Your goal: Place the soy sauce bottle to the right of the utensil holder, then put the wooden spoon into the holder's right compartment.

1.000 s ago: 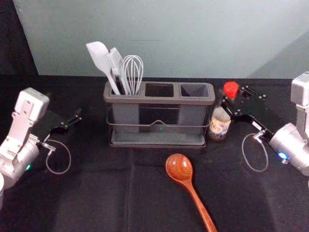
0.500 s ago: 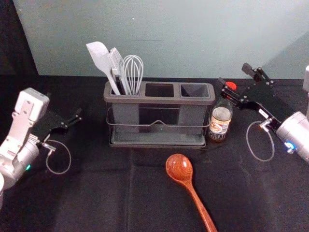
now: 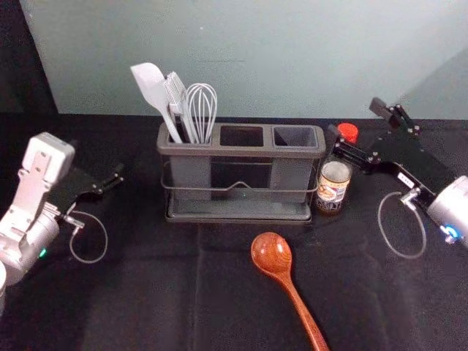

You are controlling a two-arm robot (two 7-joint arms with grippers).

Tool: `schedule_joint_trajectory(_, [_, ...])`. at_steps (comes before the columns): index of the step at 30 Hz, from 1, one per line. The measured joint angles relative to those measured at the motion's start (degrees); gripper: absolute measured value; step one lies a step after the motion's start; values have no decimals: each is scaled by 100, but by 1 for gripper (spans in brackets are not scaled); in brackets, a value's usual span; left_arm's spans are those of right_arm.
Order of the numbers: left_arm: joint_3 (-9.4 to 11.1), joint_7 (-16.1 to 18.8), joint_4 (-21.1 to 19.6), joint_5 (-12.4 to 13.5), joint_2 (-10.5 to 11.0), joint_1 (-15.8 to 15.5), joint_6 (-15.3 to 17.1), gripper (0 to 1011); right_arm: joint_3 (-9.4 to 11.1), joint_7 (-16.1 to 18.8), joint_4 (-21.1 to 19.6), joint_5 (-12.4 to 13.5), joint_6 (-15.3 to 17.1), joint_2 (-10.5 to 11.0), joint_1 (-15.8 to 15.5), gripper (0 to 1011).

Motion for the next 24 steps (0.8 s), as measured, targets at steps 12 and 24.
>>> schedule_joint_trajectory(12, [0,0,0,0,0,0,0,1005,30,32,-745,106,-83,225,-719,1002])
schedule_joint_trajectory(24, [0,0,0,0,0,0,0,1005,-172,127,-1052,50,-238,321,-1277,1002])
